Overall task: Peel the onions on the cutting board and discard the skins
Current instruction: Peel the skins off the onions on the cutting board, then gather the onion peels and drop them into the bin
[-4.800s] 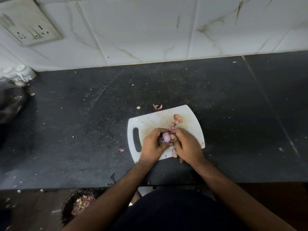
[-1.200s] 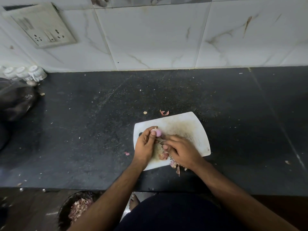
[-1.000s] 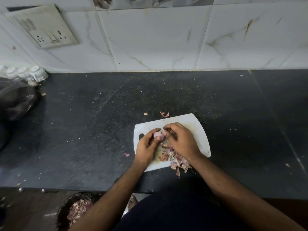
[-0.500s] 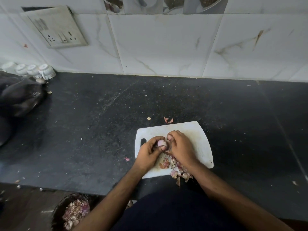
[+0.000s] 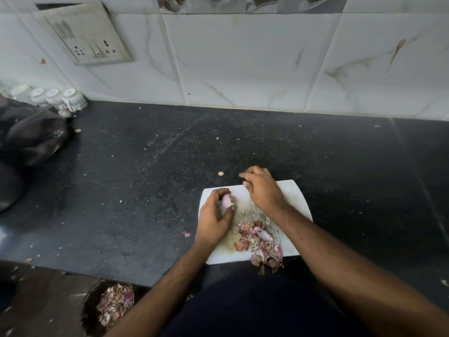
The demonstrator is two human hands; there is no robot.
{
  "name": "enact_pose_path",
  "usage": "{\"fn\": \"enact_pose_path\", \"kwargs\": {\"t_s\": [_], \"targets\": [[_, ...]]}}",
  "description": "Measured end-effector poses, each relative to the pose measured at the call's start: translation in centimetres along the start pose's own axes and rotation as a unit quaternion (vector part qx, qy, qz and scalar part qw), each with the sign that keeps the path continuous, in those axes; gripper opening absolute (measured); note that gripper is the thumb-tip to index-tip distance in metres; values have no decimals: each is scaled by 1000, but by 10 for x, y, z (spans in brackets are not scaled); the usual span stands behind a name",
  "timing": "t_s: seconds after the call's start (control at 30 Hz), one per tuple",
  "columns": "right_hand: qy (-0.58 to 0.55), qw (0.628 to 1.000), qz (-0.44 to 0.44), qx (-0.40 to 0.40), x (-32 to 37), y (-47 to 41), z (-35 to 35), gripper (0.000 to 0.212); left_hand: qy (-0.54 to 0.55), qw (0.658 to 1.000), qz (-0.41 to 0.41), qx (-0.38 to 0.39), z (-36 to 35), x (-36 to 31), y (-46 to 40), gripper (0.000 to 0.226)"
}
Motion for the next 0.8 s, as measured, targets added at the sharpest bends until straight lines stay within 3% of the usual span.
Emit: {"fn": "enact_pose_path", "kwargs": {"t_s": [0.07, 0.2, 0.27, 0.4, 0.47, 0.57, 0.67, 0.8], "targets": [[-23, 1000, -6, -17, -2, -1, 2, 25, -21, 1000, -20, 11, 2, -5, -1, 33], [-101, 992, -2, -72, 6, 32, 32, 21, -23, 998, -15, 60, 0, 4, 0, 59], [-137, 989, 16, -54, 13, 62, 33, 21, -21, 997, -18, 68, 1, 6, 2, 66], [-123, 992, 33, 18, -1, 122, 1, 38, -51, 995, -66, 48, 2, -6, 3, 39], [-133, 991, 33, 1, -11, 141, -4, 43, -41, 993, -82, 71, -7, -14, 7, 34], [-170, 985, 5, -21, -12, 150, 6, 34, -49, 989, -106, 88, -22, -21, 17, 35], [-103, 993, 53, 30, 5, 149, 1, 56, -28, 992, -84, 85, -23, -12, 19, 34], [41, 986, 147, 68, 27, 150, -16, 61, 25, 996, -39, 74, -18, 0, 17, 36]]}}
Point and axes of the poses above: each hand's wrist, its own y-axis away from the middle knuckle, its own z-axis out of the back of the hand, x = y × z, the point moved 8 cm from there along -y, towards the middle knuckle, and after that the axes turned 1 degree about y, right-handed, at the moved point
